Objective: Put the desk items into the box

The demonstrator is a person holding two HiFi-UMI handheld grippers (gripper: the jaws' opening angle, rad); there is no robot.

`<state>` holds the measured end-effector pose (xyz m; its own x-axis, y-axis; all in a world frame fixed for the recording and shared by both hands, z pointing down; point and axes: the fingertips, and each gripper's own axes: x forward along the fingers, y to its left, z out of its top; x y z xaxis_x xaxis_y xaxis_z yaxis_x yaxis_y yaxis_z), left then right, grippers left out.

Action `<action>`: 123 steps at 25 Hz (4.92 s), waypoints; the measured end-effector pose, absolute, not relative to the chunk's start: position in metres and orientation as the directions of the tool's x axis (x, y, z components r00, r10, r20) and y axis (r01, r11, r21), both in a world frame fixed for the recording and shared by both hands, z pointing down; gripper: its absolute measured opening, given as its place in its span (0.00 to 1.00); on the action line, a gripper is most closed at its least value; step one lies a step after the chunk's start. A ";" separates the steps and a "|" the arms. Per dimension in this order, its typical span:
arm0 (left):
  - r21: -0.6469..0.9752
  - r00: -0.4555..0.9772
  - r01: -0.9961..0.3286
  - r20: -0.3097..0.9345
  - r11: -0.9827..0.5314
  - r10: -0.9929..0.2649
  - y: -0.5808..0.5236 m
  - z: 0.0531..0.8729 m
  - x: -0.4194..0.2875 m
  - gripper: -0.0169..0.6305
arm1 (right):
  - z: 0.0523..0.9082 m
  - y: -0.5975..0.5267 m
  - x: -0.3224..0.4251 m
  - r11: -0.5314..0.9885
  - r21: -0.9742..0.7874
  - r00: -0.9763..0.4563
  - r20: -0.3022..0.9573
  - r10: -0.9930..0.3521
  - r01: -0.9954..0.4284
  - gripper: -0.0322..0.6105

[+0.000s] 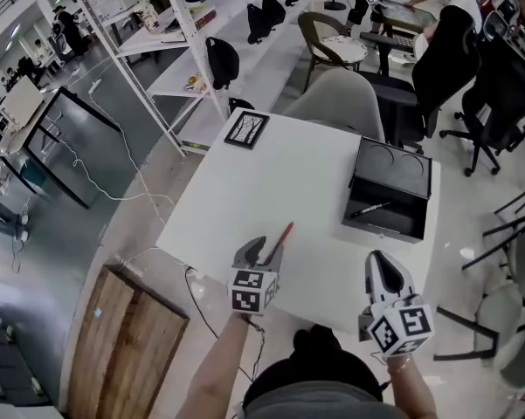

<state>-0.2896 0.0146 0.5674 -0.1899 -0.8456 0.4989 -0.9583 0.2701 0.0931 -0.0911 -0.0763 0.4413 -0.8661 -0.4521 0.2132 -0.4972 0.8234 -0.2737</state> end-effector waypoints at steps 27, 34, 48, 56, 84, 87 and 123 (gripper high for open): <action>0.131 -0.058 -0.962 0.764 0.241 -0.643 -0.002 0.635 -0.292 0.26 | 0.459 -0.109 -0.105 0.818 -0.309 -0.871 0.252 -0.422 -0.486 0.10; 0.109 -0.070 -0.963 0.784 0.248 -0.617 0.000 0.637 -0.296 0.20 | 0.460 -0.111 -0.104 0.815 -0.312 -0.869 0.254 -0.424 -0.488 0.09; 0.038 -0.094 -0.977 0.805 0.209 -0.585 -0.003 0.638 -0.288 0.11 | 0.460 -0.116 -0.100 0.808 -0.315 -0.864 0.257 -0.433 -0.498 0.09; 0.034 -0.106 -0.977 0.784 0.212 -0.612 -0.004 0.628 -0.287 0.10 | 0.459 -0.114 -0.096 0.813 -0.314 -0.868 0.259 -0.423 -0.490 0.09; 0.010 -0.210 -0.970 0.480 0.245 -0.852 -0.084 0.470 -0.284 0.10 | 0.439 -0.146 -0.063 0.809 -0.308 -0.866 0.204 -0.457 -0.500 0.09; 0.008 -0.206 -0.972 0.455 0.235 -0.866 -0.091 0.459 -0.279 0.10 | 0.437 -0.148 -0.056 0.799 -0.308 -0.856 0.203 -0.476 -0.517 0.09; -0.051 0.296 -0.940 0.379 -0.339 -0.877 -0.230 0.432 -0.149 0.10 | 0.434 -0.152 0.039 0.471 -0.278 -0.534 0.230 -0.814 -0.837 0.09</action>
